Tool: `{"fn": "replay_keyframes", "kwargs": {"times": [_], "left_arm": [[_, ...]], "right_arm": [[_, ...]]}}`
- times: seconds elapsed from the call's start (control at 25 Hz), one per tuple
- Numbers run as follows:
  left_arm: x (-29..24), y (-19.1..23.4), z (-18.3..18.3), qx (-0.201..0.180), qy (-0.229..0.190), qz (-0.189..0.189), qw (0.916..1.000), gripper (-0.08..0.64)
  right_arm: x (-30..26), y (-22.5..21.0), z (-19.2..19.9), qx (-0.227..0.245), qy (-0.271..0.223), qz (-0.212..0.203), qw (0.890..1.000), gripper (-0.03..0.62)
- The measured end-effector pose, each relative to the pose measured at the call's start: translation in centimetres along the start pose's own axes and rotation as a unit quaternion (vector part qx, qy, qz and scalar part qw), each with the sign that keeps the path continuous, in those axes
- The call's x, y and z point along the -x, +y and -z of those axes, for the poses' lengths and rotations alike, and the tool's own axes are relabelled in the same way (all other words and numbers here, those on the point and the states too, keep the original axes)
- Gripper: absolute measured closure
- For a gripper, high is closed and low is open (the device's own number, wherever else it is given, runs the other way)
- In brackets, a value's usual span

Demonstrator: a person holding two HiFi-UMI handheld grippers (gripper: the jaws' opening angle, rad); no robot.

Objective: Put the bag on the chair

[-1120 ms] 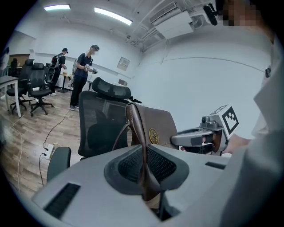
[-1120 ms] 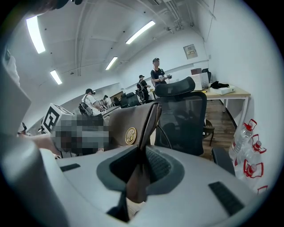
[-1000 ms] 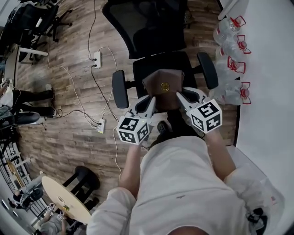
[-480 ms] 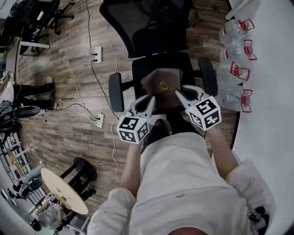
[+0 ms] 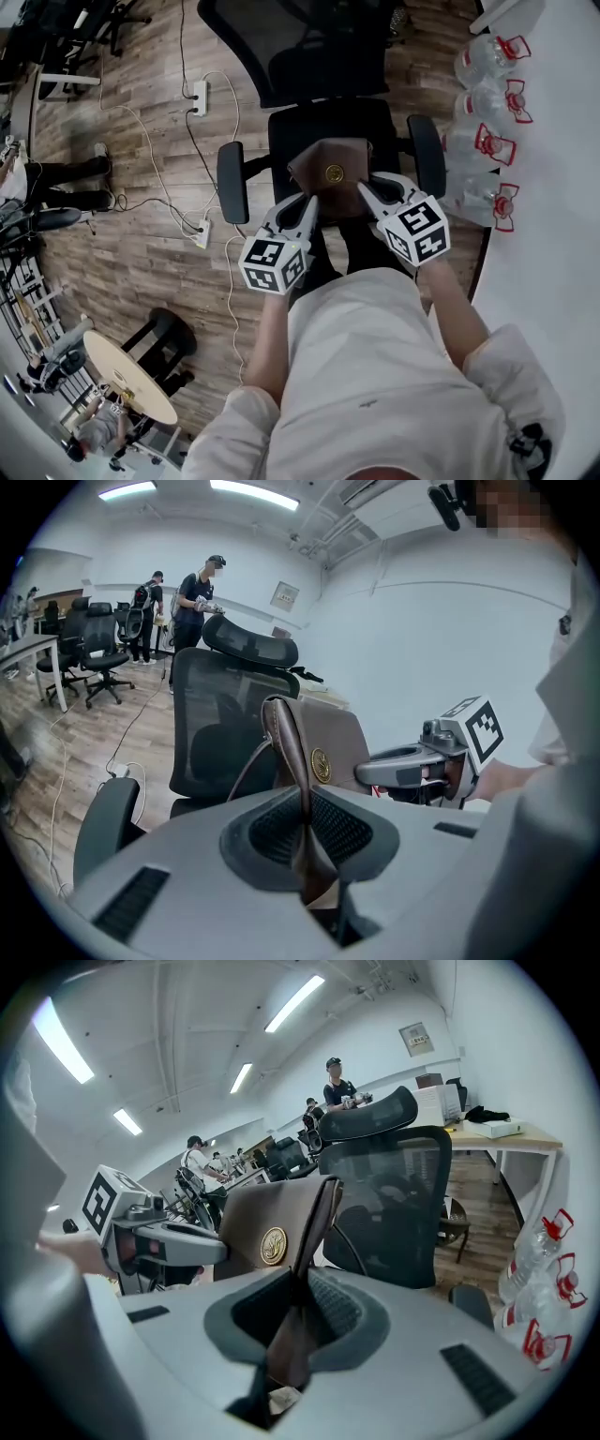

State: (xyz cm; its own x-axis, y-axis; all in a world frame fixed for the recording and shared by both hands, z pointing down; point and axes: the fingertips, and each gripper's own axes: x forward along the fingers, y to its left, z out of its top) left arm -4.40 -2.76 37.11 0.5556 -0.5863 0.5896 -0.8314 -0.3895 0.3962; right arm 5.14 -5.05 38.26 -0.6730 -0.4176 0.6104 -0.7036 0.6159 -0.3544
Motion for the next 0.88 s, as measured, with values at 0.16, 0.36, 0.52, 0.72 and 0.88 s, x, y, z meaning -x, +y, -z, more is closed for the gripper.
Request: {"fn": "replay_keyframes", "kwargs": {"times": [0.16, 0.36, 0.52, 0.72, 0.88], "left_arm": [[-0.7, 0.7, 0.6, 0.006, 0.006, 0.001, 1.0, 0.529], [-1.5, 1.6, 1.1, 0.003, 0.012, 0.003, 0.9999, 0.529], [-2.3, 2.6, 1.6, 0.003, 0.016, 0.006, 0.9999, 0.529], [-3.5, 4.1, 2.6, 0.006, 0.023, 0.005, 0.9997, 0.529], [-4.3, 5.4, 3.6, 0.012, 0.033, 0.008, 0.9994, 0.529]], "right_arm": [[-0.7, -0.3, 0.5, -0.001, 0.006, 0.004, 1.0, 0.534], [-1.7, -0.7, 1.1, -0.005, 0.016, 0.01, 1.0, 0.534], [-2.9, -1.2, 1.5, 0.0, 0.02, 0.019, 1.0, 0.532], [-4.8, -1.7, 2.4, 0.013, 0.033, 0.02, 0.999, 0.532], [-6.3, -2.1, 3.2, 0.041, 0.046, 0.022, 0.998, 0.531]]}}
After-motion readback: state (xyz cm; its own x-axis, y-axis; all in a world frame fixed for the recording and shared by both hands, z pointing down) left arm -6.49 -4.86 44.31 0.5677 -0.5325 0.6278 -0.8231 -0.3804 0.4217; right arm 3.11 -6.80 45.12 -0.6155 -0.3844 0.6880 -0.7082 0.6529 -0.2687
